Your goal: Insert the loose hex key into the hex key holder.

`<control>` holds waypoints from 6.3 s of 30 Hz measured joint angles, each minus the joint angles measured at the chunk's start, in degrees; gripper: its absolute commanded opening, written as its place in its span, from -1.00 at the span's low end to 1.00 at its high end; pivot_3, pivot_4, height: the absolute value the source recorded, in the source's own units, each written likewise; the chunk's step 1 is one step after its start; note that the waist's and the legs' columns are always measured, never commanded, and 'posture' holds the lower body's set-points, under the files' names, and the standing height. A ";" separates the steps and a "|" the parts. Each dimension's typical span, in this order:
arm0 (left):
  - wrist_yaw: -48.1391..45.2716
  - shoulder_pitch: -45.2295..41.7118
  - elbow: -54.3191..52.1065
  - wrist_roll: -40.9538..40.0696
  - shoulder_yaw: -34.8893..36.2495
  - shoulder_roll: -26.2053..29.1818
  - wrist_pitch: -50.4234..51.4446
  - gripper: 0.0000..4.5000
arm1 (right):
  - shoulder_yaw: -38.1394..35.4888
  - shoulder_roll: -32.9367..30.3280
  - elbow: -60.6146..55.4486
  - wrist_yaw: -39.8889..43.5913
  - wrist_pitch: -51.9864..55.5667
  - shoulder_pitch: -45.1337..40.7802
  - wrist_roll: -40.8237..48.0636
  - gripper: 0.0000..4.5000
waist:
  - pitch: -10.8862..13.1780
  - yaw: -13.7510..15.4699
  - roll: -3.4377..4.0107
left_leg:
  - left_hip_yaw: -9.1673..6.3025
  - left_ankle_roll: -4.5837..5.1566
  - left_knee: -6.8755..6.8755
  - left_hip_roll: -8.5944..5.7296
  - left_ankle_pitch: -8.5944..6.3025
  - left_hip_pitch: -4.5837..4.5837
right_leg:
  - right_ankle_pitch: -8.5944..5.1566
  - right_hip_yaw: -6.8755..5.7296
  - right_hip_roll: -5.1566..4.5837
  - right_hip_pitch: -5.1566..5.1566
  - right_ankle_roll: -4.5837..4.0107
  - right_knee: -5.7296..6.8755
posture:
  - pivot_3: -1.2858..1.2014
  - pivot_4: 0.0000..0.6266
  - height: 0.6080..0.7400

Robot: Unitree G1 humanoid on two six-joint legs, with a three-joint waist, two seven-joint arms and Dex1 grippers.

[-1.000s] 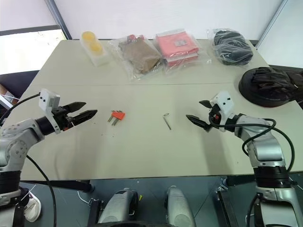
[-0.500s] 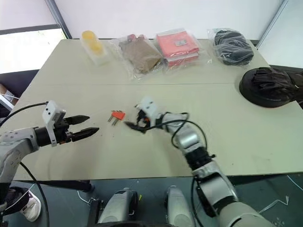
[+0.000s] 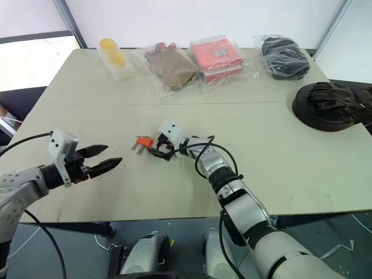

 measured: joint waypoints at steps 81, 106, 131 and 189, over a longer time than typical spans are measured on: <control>-27.17 -46.26 53.75 5.22 -15.22 -21.53 -13.40 -0.96 | 7.41 -27.16 -14.40 17.20 -37.66 -14.88 -15.31 -0.56 | 0.07 -0.81 -0.05 | 0.10 -0.29 -0.42 -0.15 0.20 0.05 | -0.01 0.02 0.22 -0.10 -0.03 0.01 | 0.03 -0.52 1.00; -27.21 -42.41 34.56 15.89 -20.58 -9.50 -20.07 -1.00 | -8.85 -33.94 -60.44 17.47 62.63 9.19 12.38 0.97 | 0.09 0.90 0.03 | 0.02 -0.26 -0.11 -0.10 0.18 -0.09 | -0.02 -0.05 0.24 -0.09 -0.05 0.07 | 0.03 -0.52 1.00; -15.03 -35.12 29.09 14.77 -19.22 -15.44 -18.88 -1.00 | -1.22 -22.38 -49.09 -5.09 61.42 10.74 7.25 -0.81 | -0.05 0.46 -0.11 | 0.00 -0.17 0.07 -0.10 0.13 0.00 | -0.02 -0.06 0.27 0.10 -0.02 0.06 | 0.03 -0.52 1.00; -28.75 -56.31 57.68 13.52 -19.29 -22.58 -21.62 -1.00 | -27.92 -1.39 -50.66 -18.09 40.66 3.34 38.48 -0.98 | -0.11 0.46 -0.14 | -0.04 -0.10 0.03 -0.09 0.09 -0.22 | -0.02 -0.12 0.27 -0.14 0.00 0.08 | 0.03 -0.52 1.00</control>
